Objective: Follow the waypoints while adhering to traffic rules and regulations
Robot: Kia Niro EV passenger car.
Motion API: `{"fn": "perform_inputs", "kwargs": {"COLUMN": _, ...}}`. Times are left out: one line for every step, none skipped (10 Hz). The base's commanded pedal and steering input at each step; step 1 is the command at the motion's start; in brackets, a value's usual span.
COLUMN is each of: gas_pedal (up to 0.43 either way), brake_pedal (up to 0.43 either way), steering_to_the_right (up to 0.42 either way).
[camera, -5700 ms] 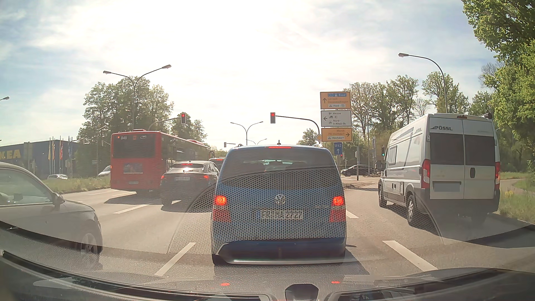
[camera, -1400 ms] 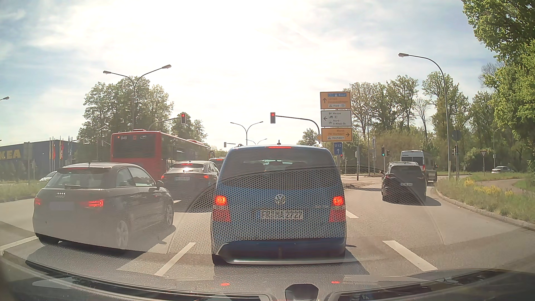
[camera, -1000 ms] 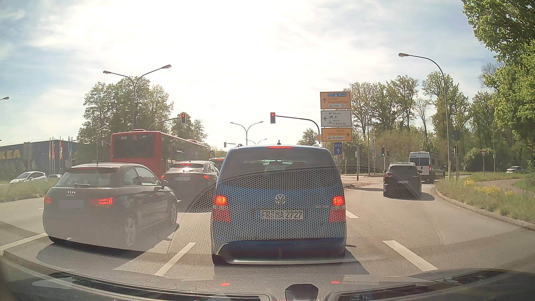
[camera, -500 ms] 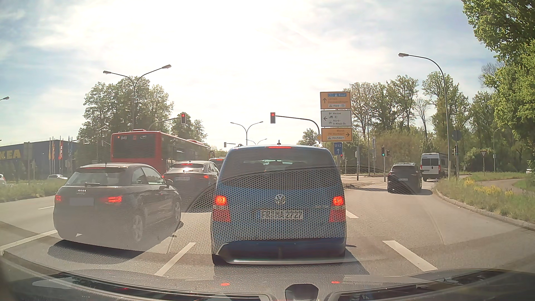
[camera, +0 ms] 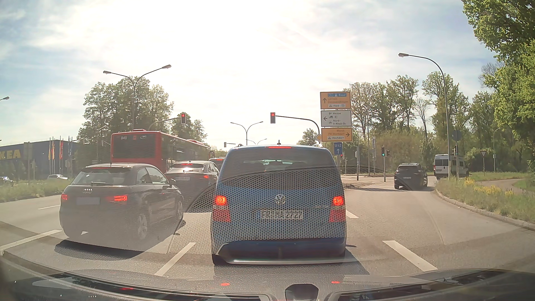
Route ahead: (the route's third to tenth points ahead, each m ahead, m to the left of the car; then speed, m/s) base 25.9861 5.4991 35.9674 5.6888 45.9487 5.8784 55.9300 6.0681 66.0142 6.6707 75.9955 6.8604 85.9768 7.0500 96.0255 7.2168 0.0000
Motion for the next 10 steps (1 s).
{"fn": "perform_inputs", "kwargs": {"gas_pedal": 0.0, "brake_pedal": 0.238, "steering_to_the_right": 0.004}}
{"fn": "perform_inputs", "kwargs": {"gas_pedal": 0.0, "brake_pedal": 0.238, "steering_to_the_right": 0.004}}
{"fn": "perform_inputs", "kwargs": {"gas_pedal": 0.0, "brake_pedal": 0.238, "steering_to_the_right": 0.004}}
{"fn": "perform_inputs", "kwargs": {"gas_pedal": 0.0, "brake_pedal": 0.238, "steering_to_the_right": 0.004}}
{"fn": "perform_inputs", "kwargs": {"gas_pedal": 0.0, "brake_pedal": 0.238, "steering_to_the_right": 0.004}}
{"fn": "perform_inputs", "kwargs": {"gas_pedal": 0.0, "brake_pedal": 0.238, "steering_to_the_right": 0.004}}
{"fn": "perform_inputs", "kwargs": {"gas_pedal": 0.0, "brake_pedal": 0.238, "steering_to_the_right": 0.005}}
{"fn": "perform_inputs", "kwargs": {"gas_pedal": 0.0, "brake_pedal": 0.238, "steering_to_the_right": 0.004}}
{"fn": "perform_inputs", "kwargs": {"gas_pedal": 0.0, "brake_pedal": 0.238, "steering_to_the_right": 0.004}}
{"fn": "perform_inputs", "kwargs": {"gas_pedal": 0.0, "brake_pedal": 0.238, "steering_to_the_right": 0.004}}
